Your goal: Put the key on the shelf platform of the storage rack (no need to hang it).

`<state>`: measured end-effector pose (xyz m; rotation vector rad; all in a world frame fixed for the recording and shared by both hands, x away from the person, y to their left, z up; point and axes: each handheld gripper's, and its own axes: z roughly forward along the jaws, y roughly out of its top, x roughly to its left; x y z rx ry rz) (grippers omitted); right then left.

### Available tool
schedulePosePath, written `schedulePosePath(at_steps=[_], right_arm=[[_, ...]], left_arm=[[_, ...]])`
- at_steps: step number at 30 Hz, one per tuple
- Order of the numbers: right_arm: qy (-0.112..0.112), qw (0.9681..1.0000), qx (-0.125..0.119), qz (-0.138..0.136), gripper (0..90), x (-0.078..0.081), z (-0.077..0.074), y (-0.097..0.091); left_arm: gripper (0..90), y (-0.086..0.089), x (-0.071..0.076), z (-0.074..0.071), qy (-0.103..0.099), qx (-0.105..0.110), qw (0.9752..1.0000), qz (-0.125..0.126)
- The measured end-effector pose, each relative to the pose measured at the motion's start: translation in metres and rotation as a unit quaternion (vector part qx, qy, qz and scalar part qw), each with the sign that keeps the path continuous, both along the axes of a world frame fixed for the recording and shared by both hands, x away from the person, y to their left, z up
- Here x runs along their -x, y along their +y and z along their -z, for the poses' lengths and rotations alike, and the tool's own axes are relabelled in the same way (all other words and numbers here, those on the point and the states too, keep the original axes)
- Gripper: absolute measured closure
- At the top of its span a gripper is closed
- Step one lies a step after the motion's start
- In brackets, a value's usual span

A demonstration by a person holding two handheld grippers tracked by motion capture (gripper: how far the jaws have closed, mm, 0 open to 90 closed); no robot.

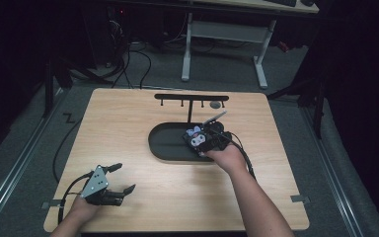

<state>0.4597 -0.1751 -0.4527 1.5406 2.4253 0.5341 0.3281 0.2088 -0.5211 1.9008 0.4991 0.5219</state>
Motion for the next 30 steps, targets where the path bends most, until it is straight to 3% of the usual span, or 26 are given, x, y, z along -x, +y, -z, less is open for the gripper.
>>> schedulePosePath(at_steps=[5,13,17,20,26,30], right_arm=[[-0.016,0.9999,-0.002,-0.004,14.8,0.006,-0.004,-0.001],[-0.040,0.9992,-0.004,-0.006,13.9,0.022,0.003,-0.009],[-0.056,0.9983,-0.019,0.005,13.1,0.031,0.008,-0.017],[-0.087,0.9956,-0.034,0.006,10.8,0.044,0.014,-0.025],[-0.108,0.9932,-0.041,0.006,10.8,0.061,0.021,-0.034],[-0.145,0.9883,-0.048,0.006,10.9,0.080,0.029,-0.042]], left_arm=[[15.4,0.000,0.000,0.000,-0.001,-0.002,1.0000,0.000],[15.4,0.000,0.001,0.000,-0.001,-0.004,1.0000,0.000],[15.4,0.000,0.000,0.000,-0.001,-0.003,1.0000,-0.001],[15.3,0.000,0.000,0.000,0.000,-0.002,1.0000,-0.001],[15.4,0.000,0.000,0.000,0.001,-0.003,1.0000,-0.002],[15.4,-0.001,-0.001,0.000,0.003,-0.003,1.0000,-0.003]])
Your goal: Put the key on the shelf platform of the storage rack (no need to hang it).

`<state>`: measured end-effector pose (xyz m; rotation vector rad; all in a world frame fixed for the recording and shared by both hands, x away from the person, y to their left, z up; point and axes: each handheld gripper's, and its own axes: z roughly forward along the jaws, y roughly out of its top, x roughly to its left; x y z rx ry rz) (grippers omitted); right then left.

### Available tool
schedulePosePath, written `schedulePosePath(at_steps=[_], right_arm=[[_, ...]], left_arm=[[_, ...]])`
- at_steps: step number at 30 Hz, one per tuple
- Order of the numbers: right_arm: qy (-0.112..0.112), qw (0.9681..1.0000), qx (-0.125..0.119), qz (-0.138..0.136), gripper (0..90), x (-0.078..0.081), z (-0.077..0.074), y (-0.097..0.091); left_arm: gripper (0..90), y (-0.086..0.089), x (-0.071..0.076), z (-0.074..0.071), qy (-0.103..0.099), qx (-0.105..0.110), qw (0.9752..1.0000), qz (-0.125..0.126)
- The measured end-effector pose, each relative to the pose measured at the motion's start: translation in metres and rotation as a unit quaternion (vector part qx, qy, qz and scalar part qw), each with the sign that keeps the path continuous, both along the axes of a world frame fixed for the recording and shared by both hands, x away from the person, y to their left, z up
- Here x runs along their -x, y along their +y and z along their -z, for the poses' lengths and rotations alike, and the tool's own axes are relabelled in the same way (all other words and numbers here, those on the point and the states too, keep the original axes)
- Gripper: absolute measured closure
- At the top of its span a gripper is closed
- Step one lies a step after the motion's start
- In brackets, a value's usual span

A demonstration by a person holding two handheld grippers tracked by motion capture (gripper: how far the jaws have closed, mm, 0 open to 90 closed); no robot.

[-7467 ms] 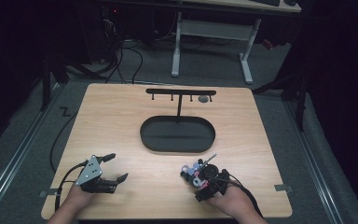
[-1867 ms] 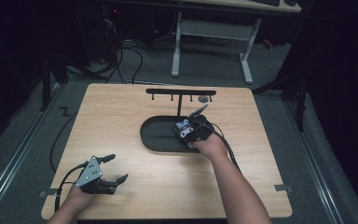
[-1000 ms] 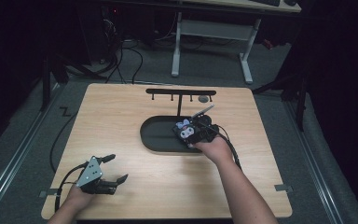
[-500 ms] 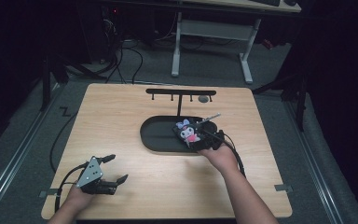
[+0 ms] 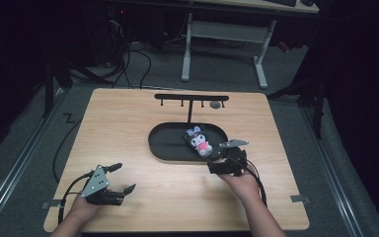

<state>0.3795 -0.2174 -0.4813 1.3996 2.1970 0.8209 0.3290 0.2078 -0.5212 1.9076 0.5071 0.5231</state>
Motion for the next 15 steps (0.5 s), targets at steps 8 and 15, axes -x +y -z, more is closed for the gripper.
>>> schedulePosePath(at_steps=[8,15], right_arm=[[-0.048,0.9983,-0.031,0.010,10.5,0.042,0.018,-0.020],[-0.106,0.9924,-0.059,0.023,11.9,0.087,0.034,-0.040]], left_arm=[[15.4,-0.001,-0.001,0.000,0.001,-0.005,1.0000,0.000],[15.4,-0.002,-0.002,0.000,0.004,-0.008,1.0000,0.002]])
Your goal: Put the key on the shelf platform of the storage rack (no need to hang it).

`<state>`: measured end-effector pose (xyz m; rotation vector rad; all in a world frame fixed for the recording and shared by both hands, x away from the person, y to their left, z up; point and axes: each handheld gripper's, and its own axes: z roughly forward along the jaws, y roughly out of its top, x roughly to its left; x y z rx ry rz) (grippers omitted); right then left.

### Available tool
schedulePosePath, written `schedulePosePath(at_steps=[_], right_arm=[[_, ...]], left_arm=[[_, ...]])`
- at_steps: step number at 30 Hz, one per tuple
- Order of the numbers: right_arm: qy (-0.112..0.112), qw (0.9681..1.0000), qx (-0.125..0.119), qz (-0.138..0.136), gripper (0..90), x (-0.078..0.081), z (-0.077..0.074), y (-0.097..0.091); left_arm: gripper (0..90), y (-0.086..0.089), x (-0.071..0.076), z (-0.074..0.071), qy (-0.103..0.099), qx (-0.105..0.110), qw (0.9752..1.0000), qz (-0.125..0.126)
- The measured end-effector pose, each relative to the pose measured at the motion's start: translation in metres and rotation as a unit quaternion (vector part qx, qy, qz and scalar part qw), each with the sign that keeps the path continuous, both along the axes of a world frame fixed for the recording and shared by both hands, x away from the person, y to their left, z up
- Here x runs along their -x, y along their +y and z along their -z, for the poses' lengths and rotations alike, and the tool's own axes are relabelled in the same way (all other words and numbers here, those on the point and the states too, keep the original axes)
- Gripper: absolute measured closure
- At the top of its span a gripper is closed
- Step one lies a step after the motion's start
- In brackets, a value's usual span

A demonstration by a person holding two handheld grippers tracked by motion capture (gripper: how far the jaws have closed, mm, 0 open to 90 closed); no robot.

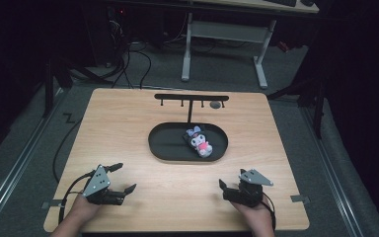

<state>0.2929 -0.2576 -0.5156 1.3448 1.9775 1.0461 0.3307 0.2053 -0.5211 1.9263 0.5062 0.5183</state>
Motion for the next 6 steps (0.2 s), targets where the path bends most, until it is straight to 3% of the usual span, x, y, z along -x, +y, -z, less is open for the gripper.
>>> schedulePosePath(at_steps=[1,4,6], right_arm=[[0.009,0.9999,0.004,0.000,11.9,0.0028,-0.0002,-0.0044],[-0.001,0.9998,0.013,0.014,12.3,0.0034,-0.0003,-0.0088],[-0.004,0.9998,0.000,0.019,12.3,0.0020,-0.0012,-0.0116]], left_arm=[[15.4,-0.0004,-0.0004,0.0000,0.001,-0.002,1.0000,0.001],[15.4,-0.0009,0.0000,0.0001,0.000,-0.003,1.0000,0.001],[15.4,-0.0013,0.0000,0.0001,-0.001,-0.006,1.0000,0.000]])
